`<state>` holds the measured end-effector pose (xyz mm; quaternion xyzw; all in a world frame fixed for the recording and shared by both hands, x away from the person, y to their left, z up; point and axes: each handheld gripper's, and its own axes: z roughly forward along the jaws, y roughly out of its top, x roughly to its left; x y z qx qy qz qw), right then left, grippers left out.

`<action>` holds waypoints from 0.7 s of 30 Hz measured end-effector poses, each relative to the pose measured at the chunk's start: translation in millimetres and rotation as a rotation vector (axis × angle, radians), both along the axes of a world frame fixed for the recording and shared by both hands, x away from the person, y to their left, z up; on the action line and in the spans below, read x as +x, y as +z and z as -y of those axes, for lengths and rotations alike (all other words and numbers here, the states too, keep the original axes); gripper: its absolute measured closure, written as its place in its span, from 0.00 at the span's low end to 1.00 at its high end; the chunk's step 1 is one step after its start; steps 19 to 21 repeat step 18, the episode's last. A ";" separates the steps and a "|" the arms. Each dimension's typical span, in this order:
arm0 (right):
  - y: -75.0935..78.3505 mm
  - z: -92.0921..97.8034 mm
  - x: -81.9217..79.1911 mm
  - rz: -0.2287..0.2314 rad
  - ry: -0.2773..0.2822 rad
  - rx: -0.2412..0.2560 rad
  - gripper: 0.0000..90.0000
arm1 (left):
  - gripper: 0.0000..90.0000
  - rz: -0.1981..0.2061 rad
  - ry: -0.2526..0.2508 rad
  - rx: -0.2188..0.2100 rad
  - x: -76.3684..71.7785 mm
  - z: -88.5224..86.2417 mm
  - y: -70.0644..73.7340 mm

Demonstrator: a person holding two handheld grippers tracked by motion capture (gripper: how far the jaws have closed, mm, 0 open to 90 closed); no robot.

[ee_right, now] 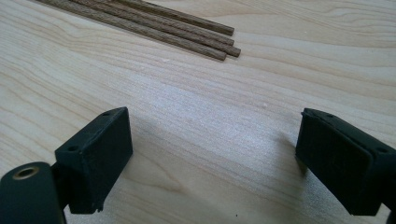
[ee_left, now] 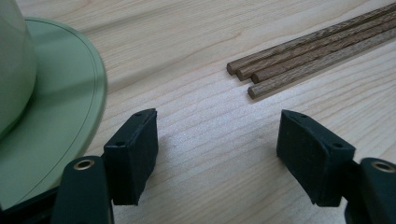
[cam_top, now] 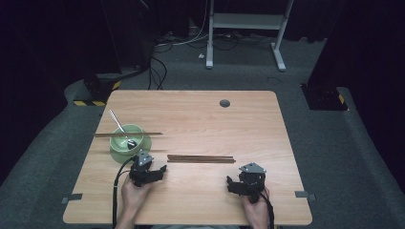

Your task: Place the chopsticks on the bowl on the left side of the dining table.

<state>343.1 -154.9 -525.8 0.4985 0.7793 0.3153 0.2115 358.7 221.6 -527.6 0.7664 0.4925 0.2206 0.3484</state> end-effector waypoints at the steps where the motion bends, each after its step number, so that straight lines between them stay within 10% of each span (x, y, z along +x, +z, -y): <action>1: 0.0 0.0 0.0 0.000 -0.001 0.000 0.11 | 0.33 0.000 0.000 0.000 0.0 0.0 0.0; 21: 0.0 -0.4 -0.4 -0.001 -0.007 0.001 0.11 | 0.32 -0.001 -0.001 0.001 -0.1 0.4 0.0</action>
